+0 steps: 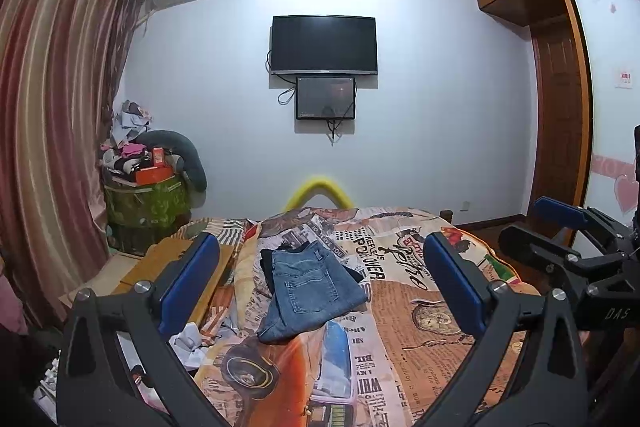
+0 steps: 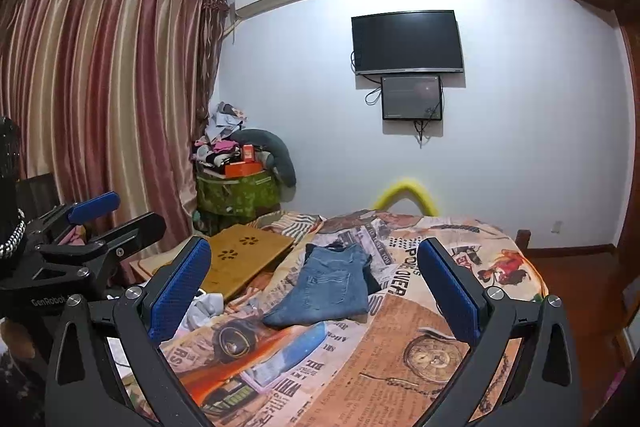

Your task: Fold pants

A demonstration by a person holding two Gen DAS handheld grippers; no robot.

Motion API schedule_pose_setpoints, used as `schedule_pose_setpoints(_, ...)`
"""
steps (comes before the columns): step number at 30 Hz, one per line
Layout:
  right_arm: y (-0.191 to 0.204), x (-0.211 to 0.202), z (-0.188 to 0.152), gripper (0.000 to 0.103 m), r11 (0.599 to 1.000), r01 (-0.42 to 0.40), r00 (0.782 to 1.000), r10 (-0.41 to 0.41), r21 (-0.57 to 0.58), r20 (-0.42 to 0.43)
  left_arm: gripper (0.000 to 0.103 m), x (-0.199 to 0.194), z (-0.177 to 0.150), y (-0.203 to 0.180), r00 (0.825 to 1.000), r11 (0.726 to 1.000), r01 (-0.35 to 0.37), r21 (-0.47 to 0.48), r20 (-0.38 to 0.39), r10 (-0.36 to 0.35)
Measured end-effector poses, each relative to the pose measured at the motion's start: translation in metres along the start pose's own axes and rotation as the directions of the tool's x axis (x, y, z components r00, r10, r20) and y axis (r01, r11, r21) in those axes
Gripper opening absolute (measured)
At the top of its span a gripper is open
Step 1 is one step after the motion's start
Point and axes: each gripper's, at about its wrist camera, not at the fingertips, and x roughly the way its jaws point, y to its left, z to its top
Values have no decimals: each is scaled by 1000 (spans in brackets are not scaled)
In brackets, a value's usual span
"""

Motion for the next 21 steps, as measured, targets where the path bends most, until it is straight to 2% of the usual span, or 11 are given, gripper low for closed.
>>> schedule_pose_setpoints(21, -3, -11, 6, 102, 1000, 20, 1000, -20, 12, 0, 103, -1, -1, -4, 1000, 1000, 15, -1, -6, -15)
